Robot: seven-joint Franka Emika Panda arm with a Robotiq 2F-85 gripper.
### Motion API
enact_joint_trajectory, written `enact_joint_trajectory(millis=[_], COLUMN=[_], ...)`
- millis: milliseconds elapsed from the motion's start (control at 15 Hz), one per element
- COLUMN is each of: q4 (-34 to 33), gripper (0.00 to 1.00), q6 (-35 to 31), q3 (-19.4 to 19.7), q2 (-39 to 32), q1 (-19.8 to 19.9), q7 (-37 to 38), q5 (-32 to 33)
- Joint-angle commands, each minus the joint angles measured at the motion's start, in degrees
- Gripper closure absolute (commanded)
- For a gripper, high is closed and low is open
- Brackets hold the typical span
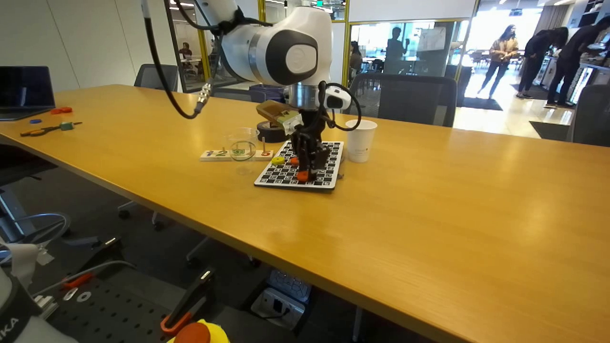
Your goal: Put an orange block in the white cup then a yellow block in the clear cup, then put two orange blocks in the white cup then a yellow block in the clear cup and lastly the orange block in the white cup
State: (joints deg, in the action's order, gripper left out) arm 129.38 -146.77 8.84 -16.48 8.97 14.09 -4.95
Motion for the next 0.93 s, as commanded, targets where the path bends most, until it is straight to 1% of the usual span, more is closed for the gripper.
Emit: enact_joint_trajectory(millis=[0, 200, 400, 600, 867], q4=[-0.2, -1.0, -2.6, -6.5, -14.1], gripper=[0.78, 0.78, 0.78, 0.78, 0.78], q6=[3.5, 4.8, 3.8, 3.2, 2.6], q3=[0.8, 1.7, 2.4, 2.6, 3.2], q2=[1.8, 2.6, 3.9, 3.6, 1.3], q1=[-0.7, -1.3, -1.6, -1.7, -1.4], q7=[1.2, 4.2, 7.3, 9.8, 12.2], q5=[-0.1, 1.2, 1.5, 1.4, 1.7])
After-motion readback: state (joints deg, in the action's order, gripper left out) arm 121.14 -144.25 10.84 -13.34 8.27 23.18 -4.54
